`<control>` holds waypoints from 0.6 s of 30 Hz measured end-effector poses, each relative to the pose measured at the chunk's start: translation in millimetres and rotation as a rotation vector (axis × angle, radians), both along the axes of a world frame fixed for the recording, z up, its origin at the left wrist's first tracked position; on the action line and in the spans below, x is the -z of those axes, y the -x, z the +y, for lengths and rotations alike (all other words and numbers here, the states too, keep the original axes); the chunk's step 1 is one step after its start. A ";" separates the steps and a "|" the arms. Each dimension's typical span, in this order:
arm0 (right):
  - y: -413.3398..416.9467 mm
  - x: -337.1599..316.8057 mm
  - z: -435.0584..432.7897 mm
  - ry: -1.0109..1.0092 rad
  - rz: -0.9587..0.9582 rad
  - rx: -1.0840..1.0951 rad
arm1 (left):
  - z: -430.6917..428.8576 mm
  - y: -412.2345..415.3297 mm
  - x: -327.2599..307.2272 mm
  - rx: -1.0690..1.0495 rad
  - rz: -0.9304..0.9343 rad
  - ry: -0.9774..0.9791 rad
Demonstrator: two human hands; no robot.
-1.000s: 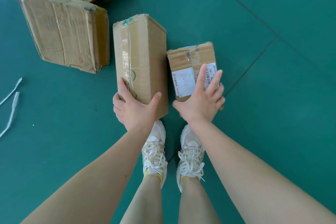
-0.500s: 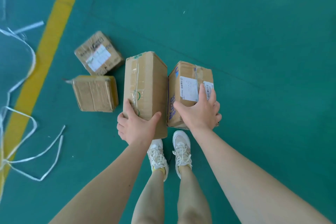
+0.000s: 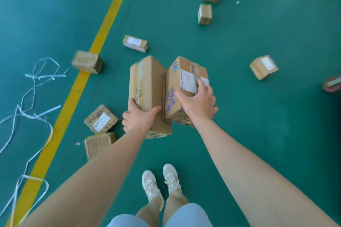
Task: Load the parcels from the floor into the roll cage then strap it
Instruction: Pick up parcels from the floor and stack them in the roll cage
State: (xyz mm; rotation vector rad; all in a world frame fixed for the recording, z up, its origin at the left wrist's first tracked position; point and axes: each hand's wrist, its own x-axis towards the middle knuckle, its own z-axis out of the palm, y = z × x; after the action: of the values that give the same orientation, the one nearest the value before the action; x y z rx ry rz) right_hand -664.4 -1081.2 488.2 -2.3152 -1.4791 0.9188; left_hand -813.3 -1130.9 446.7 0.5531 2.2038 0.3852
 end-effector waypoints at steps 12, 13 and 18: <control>-109.8 -147.4 33.7 -0.241 0.107 0.174 | 69.2 -102.5 -116.5 0.098 -0.307 -0.210; -125.2 -156.9 35.8 -0.256 0.121 0.192 | 74.9 -117.0 -124.3 0.123 -0.333 -0.228; -208.9 -206.9 54.5 -0.338 0.086 0.217 | 109.3 -200.1 -162.2 0.211 -0.515 -0.335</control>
State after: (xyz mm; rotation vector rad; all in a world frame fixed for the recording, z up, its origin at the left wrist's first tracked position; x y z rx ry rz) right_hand -455.5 -1026.7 695.2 -2.1069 -1.2118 0.6448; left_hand -613.3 -1021.6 608.8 0.7615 1.5791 0.7039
